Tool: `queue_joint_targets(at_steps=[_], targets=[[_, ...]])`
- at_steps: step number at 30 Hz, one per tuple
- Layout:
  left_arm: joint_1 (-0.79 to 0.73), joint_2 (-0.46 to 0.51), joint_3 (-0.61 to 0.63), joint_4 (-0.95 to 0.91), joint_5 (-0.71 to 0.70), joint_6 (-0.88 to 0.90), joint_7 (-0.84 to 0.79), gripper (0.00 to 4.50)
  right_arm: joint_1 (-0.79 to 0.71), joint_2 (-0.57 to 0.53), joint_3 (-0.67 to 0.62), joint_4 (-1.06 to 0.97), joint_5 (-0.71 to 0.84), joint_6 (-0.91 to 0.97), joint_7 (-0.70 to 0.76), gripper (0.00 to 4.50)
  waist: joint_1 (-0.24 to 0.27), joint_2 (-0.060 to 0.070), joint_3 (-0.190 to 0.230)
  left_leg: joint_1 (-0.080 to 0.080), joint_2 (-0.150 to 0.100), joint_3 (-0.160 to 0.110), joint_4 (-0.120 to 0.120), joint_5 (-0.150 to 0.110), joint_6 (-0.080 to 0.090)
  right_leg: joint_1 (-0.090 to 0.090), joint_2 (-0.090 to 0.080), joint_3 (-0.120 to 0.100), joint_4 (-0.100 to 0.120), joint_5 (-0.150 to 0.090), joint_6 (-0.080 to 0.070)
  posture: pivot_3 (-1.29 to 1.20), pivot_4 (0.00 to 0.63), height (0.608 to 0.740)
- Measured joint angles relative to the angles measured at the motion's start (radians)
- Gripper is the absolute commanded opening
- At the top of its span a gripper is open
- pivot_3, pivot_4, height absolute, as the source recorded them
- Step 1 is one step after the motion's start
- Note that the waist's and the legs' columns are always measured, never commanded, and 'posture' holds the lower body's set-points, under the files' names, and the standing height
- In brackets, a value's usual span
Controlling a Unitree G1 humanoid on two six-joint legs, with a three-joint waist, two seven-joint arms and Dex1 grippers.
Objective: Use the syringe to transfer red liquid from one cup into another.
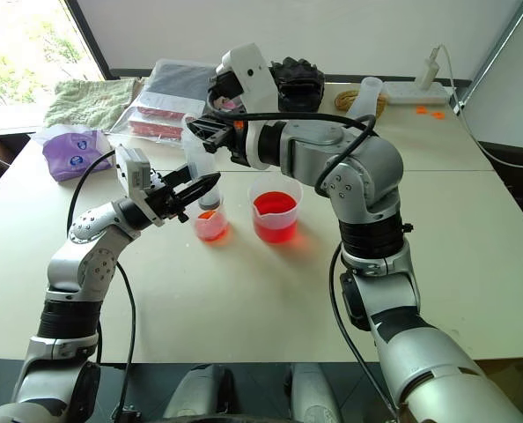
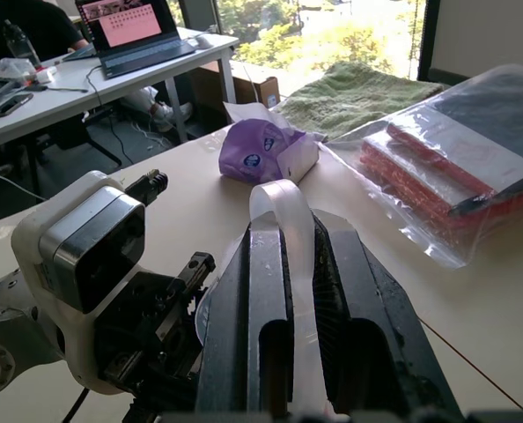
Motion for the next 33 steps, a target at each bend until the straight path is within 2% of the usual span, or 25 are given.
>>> queue_joint_targets(at_steps=[33], targets=[[-0.001, 0.001, 0.0, 0.001, 0.007, 0.0, -0.008, 1.48, 0.012, -0.001, 0.0, -0.02, -0.033, 0.001, 0.038, 0.06, 0.0, 0.0, 0.0, 0.0, 0.0, 0.0, 0.0, 0.0, 0.0, 0.0, 0.0, 0.0, 0.0, 0.0, 0.0, 0.0, 0.15, 0.74]])
